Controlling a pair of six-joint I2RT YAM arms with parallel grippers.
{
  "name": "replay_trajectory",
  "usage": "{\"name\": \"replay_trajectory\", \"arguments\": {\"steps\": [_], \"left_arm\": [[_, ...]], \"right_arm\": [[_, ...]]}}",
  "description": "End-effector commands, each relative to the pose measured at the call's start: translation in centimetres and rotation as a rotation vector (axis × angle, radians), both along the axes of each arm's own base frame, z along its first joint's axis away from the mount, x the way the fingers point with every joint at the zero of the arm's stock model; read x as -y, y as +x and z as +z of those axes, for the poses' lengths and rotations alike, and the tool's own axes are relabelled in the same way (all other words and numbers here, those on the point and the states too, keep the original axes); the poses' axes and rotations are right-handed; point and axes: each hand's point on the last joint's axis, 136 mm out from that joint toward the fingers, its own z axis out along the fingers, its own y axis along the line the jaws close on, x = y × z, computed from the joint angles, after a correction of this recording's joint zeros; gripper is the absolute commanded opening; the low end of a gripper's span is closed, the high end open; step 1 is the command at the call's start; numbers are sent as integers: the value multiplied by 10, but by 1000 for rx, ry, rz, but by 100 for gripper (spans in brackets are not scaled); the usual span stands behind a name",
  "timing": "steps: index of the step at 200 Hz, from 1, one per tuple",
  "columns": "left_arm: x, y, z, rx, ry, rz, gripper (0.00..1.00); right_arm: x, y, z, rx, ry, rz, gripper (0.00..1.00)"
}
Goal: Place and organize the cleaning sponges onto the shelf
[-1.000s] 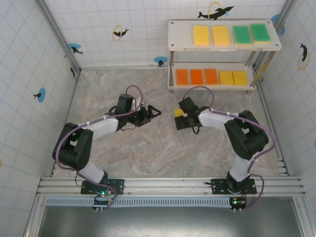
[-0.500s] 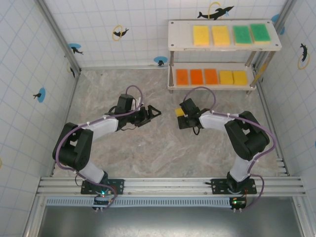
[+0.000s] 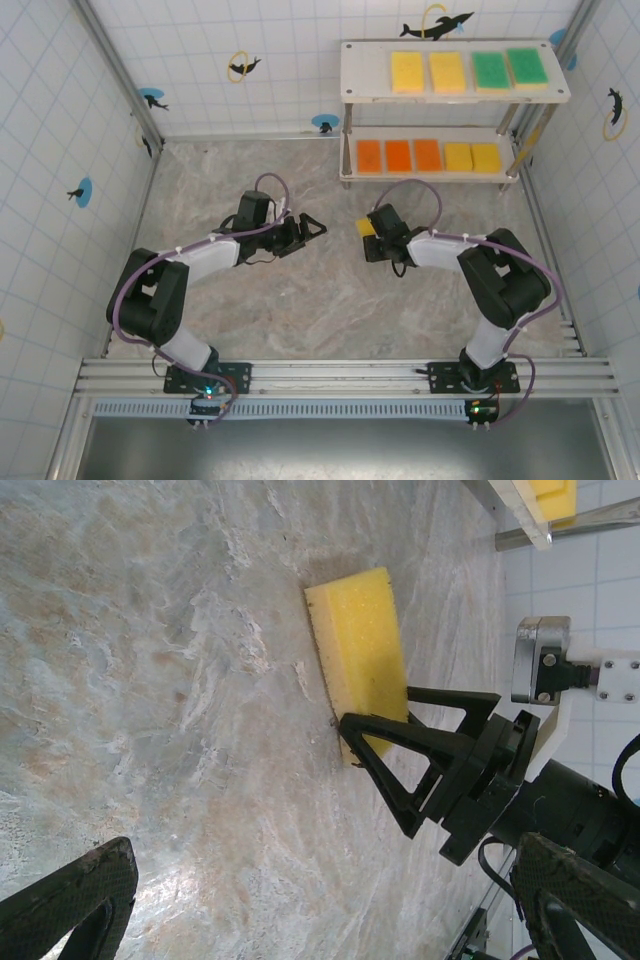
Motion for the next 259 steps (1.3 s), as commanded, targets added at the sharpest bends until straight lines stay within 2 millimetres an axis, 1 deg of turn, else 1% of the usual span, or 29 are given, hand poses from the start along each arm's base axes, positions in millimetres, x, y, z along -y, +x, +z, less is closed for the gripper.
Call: {"name": "replay_trajectory", "arguments": {"steps": [1, 76, 143, 184, 203, 209, 216, 259], "left_arm": [[1, 1, -3, 3, 3, -4, 97], [3, 3, -1, 5, 0, -8, 98], [2, 1, -1, 10, 11, -19, 98], [0, 2, -2, 16, 17, -22, 98], [-3, 3, -4, 18, 26, -19, 97], [-3, 3, -4, 18, 26, -18, 97], [-4, 3, -3, 20, 26, -18, 98], [-10, 5, 1, 52, 38, -16, 98]], "right_arm": [[7, -21, -15, -75, -2, -2, 63], [6, -20, -4, -39, 25, 3, 63], [5, -14, 19, -4, 69, -7, 62], [7, -15, 30, 4, 72, -8, 61], [9, -14, 39, 13, 66, -10, 61], [7, -11, 45, 28, 69, -9, 61], [12, -14, 46, 13, 52, -14, 61], [9, -9, 81, 50, 73, -17, 61]]}}
